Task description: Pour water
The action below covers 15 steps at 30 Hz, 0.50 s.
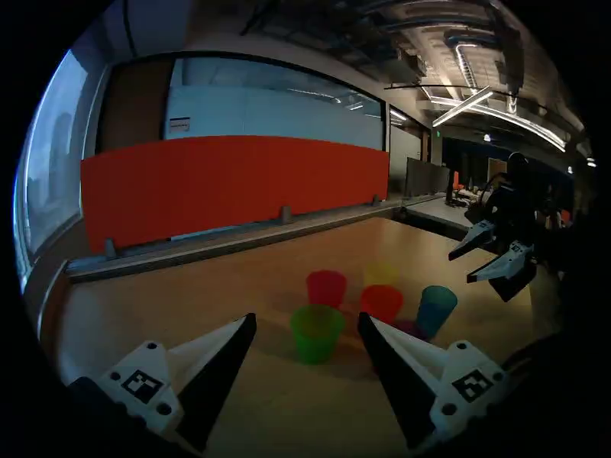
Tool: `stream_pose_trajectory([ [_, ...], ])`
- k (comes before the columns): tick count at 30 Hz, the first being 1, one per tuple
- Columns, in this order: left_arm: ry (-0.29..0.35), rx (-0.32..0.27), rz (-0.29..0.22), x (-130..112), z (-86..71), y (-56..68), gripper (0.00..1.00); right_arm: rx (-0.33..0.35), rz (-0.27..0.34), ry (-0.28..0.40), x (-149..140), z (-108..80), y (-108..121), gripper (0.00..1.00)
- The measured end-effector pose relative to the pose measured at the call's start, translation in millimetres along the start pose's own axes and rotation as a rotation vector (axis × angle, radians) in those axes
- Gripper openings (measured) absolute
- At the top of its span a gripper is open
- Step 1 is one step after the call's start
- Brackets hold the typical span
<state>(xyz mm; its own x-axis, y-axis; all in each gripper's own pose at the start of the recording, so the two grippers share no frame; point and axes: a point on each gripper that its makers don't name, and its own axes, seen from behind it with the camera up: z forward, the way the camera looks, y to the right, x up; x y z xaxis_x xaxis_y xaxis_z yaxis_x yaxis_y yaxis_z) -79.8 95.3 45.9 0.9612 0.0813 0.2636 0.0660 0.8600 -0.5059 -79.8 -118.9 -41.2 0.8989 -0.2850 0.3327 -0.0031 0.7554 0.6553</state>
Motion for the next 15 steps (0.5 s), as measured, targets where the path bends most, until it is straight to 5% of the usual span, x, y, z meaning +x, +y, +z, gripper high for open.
stream_pose_trajectory([
  [15, -0.047, 0.004, -0.003, -27, 12.5, -1.2, 0.99, 0.034, -0.006, -0.092, -42, 26.8, -15, 0.99],
])
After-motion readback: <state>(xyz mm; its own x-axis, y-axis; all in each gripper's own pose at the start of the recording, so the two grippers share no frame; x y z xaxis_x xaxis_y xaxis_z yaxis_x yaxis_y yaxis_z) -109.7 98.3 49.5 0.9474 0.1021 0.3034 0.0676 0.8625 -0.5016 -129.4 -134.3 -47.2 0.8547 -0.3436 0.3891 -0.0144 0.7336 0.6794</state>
